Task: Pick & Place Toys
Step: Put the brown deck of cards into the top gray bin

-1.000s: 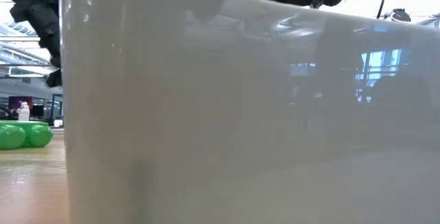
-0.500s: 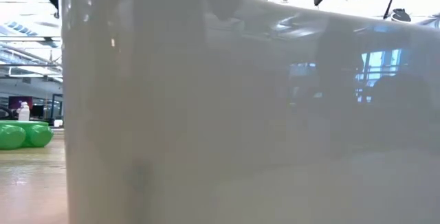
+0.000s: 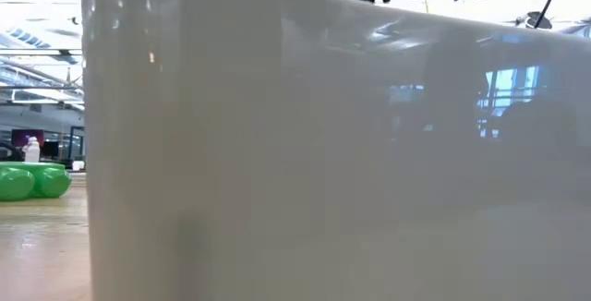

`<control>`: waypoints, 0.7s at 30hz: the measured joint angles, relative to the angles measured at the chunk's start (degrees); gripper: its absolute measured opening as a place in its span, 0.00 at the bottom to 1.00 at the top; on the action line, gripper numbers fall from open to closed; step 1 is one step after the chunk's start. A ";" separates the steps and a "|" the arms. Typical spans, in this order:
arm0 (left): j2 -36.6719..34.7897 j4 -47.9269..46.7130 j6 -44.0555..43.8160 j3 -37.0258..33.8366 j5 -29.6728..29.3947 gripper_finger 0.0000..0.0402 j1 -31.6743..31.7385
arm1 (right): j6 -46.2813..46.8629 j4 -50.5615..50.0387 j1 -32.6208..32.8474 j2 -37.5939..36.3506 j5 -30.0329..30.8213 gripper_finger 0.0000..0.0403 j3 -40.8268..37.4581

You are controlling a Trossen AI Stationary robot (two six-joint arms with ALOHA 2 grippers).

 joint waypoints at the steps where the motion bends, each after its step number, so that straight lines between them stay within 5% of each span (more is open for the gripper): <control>1: 1.52 -0.81 1.12 0.17 -1.96 0.56 0.43 | 0.89 0.68 0.00 -0.05 0.01 0.52 -0.83; 6: 8.77 -7.64 5.43 0.66 -7.69 0.56 3.48 | 6.19 7.42 0.00 -0.05 0.14 0.52 -4.23; 21: 15.69 -9.12 18.91 0.70 -4.03 0.60 9.82 | 4.69 10.39 -0.17 -0.03 4.85 0.52 -5.18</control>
